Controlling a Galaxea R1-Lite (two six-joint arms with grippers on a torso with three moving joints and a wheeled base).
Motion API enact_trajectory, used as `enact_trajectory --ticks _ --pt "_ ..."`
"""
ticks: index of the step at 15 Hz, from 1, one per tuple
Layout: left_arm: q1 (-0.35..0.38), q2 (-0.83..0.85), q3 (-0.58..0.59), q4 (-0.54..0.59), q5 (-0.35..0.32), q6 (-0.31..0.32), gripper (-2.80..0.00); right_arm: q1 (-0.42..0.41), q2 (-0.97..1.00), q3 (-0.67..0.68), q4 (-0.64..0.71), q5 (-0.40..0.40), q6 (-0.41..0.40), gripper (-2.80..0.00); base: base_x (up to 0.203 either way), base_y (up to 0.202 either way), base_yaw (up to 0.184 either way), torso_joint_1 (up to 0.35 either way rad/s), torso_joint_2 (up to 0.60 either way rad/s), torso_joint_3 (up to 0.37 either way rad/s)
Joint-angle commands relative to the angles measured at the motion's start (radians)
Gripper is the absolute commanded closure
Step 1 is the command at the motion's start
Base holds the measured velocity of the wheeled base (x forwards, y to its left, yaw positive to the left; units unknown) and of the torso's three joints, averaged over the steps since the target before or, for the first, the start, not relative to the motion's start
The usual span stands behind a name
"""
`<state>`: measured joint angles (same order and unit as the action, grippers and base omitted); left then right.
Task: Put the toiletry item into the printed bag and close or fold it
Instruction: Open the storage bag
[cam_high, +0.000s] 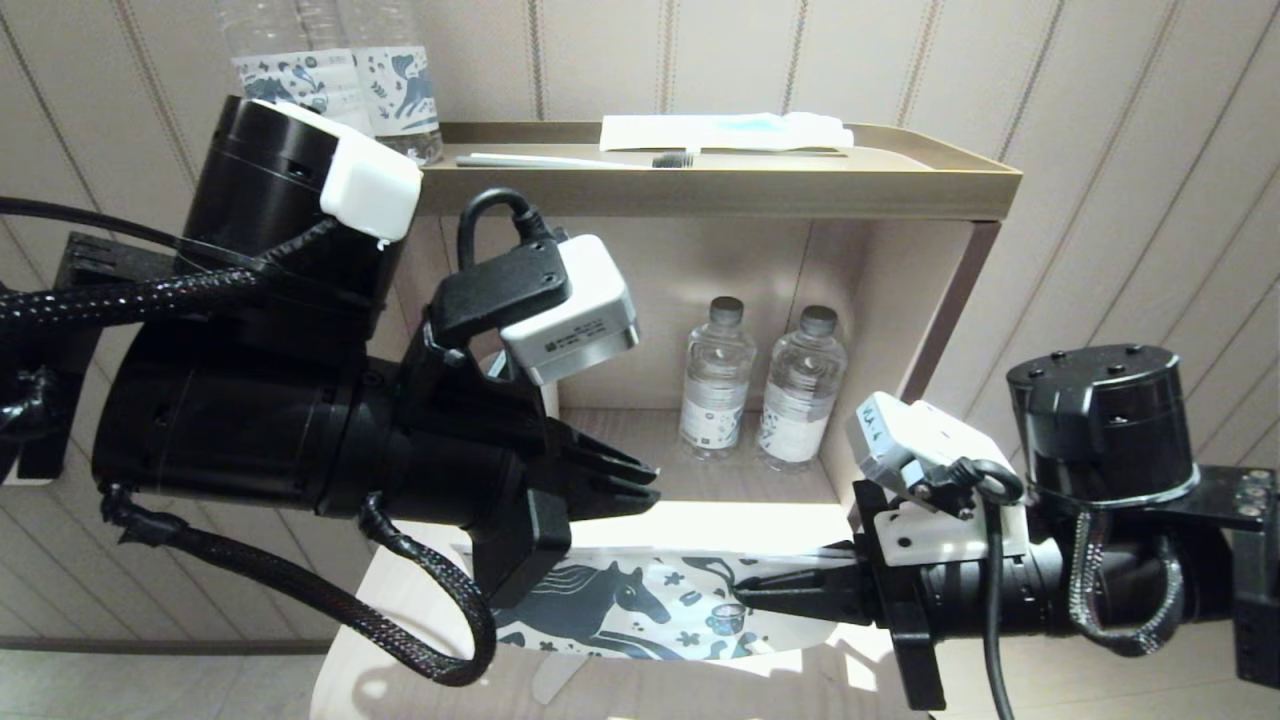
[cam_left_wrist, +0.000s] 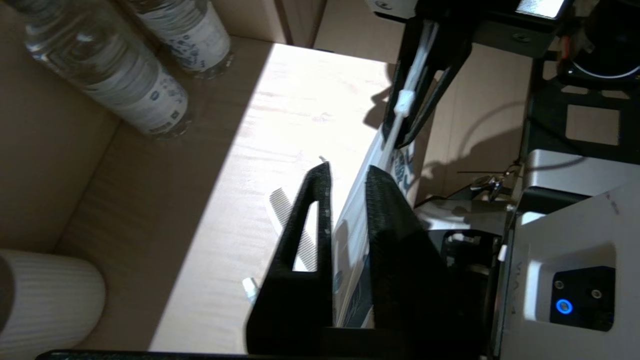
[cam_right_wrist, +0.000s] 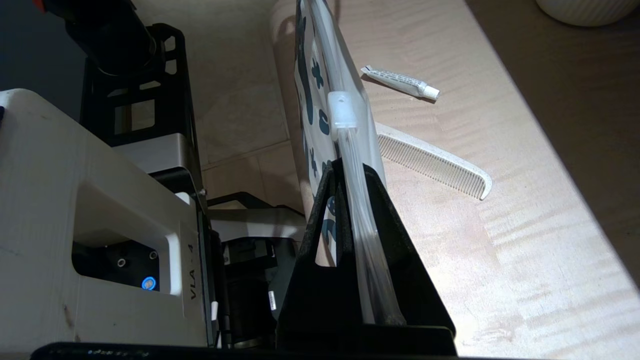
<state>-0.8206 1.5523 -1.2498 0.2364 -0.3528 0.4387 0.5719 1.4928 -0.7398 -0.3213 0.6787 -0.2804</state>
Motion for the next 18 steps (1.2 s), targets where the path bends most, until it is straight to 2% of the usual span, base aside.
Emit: enact_trajectory --ticks 1,6,9,18 --pt "-0.02 0.029 -0.007 -0.001 -0.002 -0.009 -2.8 0.003 0.007 -0.003 -0.004 0.004 -0.002 0.0 0.0 0.0 0.0 0.0 0.0 0.0" --pt "-0.039 0.083 -0.032 -0.054 -0.004 -0.063 -2.8 0.005 0.016 -0.019 -0.003 0.005 0.0 0.0 0.0 0.0 0.0 0.0 0.0 0.0" --pt "-0.046 0.104 -0.033 -0.115 0.001 -0.129 -2.8 0.029 0.034 -0.032 -0.004 0.004 0.0 0.0 0.0 0.0 0.0 0.0 0.0 0.0" --pt "-0.047 0.099 0.023 -0.123 0.0 -0.121 -2.8 0.028 0.041 -0.044 -0.004 0.004 0.0 0.0 0.0 0.0 0.0 0.0 0.0 0.0"
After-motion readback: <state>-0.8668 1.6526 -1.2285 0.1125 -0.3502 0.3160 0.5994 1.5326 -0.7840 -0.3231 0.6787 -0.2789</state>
